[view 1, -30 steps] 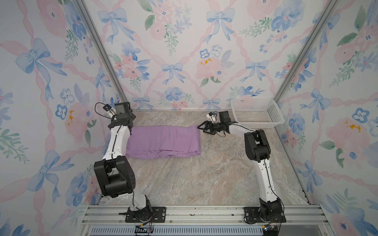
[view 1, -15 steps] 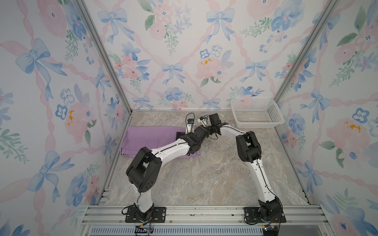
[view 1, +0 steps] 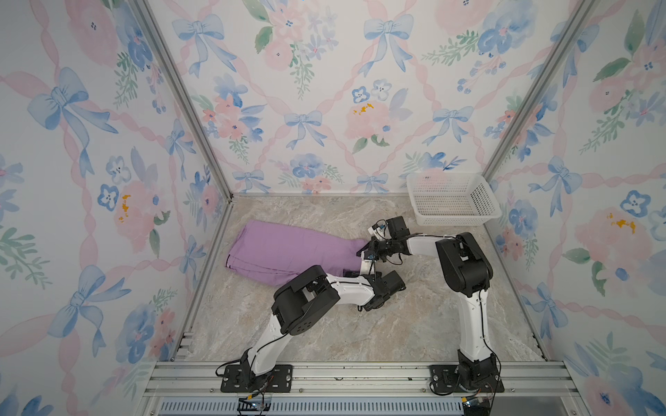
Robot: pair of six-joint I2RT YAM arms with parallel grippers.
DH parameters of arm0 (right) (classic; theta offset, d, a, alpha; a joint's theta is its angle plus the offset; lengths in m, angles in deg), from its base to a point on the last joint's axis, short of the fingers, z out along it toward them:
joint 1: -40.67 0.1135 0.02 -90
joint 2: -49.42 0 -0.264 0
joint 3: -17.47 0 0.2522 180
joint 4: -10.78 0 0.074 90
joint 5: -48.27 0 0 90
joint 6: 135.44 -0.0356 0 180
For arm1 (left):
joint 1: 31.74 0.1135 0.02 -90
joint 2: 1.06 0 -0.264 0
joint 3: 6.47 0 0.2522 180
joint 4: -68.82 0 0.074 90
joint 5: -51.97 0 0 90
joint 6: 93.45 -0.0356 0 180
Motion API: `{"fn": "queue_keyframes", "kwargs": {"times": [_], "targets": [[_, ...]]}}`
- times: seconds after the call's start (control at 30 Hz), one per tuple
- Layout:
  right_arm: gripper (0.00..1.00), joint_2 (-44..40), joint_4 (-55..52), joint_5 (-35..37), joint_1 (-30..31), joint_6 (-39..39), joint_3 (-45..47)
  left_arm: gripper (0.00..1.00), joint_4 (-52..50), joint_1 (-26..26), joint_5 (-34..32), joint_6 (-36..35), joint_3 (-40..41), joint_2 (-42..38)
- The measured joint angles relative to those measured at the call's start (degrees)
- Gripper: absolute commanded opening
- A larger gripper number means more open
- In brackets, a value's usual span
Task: Roll up the long pants
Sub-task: Roll the long pant at the center of the board.
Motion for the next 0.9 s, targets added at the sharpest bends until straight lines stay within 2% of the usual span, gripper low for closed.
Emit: {"fn": "queue_keyframes", "kwargs": {"times": [0.13,0.2,0.23,0.3,0.37,0.4,0.57,0.6,0.63,0.67,0.73,0.8,0.9], "targets": [[0.0,-0.8,0.9,1.4,1.9,-0.8,1.0,0.93,1.1,0.0,-1.4,1.2,-3.3,3.0],[0.0,-1.0,0.9,2.1,2.4,-1.0,1.0,0.84,1.6,0.1,-1.8,1.2,-4.5,4.0],[0.0,-1.0,0.9,2.3,2.6,-1.0,1.0,0.76,1.8,0.2,-1.9,0.8,-5.0,4.4],[0.0,-1.1,0.8,2.5,2.6,-1.0,1.0,0.51,2.6,0.3,-1.8,0.6,-5.2,4.9],[0.0,-1.1,0.7,2.5,2.5,-1.0,1.0,0.05,2.5,1.0,-1.5,0.1,-4.9,4.9],[0.0,-1.2,0.7,2.6,2.4,-1.0,1.0,0.0,2.6,1.4,-1.4,-0.1,-4.5,4.9],[0.0,-2.1,1.5,3.5,1.0,-1.7,2.5,0.0,3.6,2.0,-0.7,-2.9,-4.2,4.8],[0.12,-2.3,1.4,3.6,0.8,-1.7,2.7,0.0,4.0,1.9,-0.1,-3.3,-4.1,4.6],[0.43,-2.5,1.0,3.7,0.3,-1.7,2.8,0.0,4.6,1.9,0.9,-3.7,-3.7,4.1],[0.66,-2.8,0.6,3.3,-0.3,-1.7,2.8,0.0,5.0,1.9,1.9,-3.7,-3.1,3.2],[0.91,-4.9,-0.6,2.9,-2.0,-1.1,2.8,0.0,5.0,2.4,5.6,-4.2,-0.5,0.2],[0.99,-7.1,-2.6,3.4,-4.4,-0.2,2.0,0.0,6.0,3.6,10.2,-5.2,3.0,-3.8],[0.98,-9.5,-5.3,4.5,-7.1,1.6,-1.1,0.0,10.3,6.8,19.2,-6.8,10.6,-13.6]]}}
